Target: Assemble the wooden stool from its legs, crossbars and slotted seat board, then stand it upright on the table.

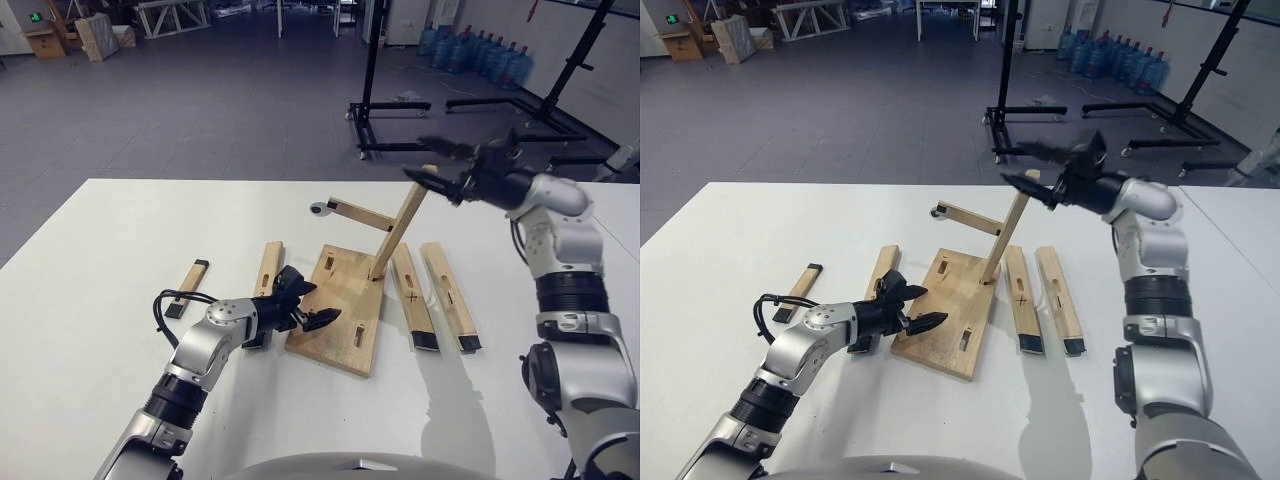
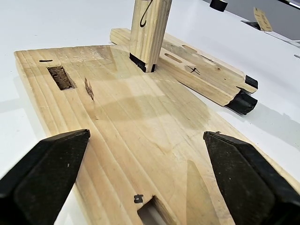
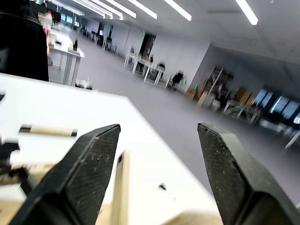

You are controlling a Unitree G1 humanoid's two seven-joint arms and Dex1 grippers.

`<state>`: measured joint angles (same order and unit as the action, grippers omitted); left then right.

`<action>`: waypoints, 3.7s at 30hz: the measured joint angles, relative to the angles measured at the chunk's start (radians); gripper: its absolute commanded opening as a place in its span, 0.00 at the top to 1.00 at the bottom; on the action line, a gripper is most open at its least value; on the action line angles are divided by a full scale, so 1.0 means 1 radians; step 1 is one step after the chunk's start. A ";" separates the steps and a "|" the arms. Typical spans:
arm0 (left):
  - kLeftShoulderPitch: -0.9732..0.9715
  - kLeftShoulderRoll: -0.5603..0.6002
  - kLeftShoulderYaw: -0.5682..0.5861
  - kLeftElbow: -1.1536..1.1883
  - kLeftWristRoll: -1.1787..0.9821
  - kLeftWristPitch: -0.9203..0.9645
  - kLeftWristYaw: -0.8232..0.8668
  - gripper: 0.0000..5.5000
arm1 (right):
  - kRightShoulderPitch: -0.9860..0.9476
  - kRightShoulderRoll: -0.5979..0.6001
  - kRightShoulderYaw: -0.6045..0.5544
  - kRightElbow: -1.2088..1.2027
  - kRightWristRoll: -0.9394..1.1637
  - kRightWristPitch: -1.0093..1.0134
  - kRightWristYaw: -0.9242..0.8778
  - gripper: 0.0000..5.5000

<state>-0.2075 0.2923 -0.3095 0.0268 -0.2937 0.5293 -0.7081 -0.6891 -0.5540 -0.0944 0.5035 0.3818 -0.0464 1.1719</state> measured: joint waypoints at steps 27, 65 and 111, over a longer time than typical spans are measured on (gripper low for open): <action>0.018 0.005 0.012 -0.005 0.000 -0.009 0.022 0.19 | 0.203 0.021 0.050 -0.317 0.111 0.064 -0.085 0.45; 0.287 -0.087 0.208 -0.354 -0.212 0.052 0.175 0.19 | 0.862 0.148 -0.083 -1.046 0.004 0.717 -1.120 0.45; 0.136 -0.104 0.443 -0.449 -1.072 0.233 0.056 0.19 | 0.539 0.141 -0.175 -0.918 0.787 0.809 -0.399 0.81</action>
<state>-0.0713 0.1881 0.1340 -0.4217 -1.3660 0.7625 -0.6518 -0.1501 -0.4130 -0.2690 -0.4141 1.1691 0.7630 0.7726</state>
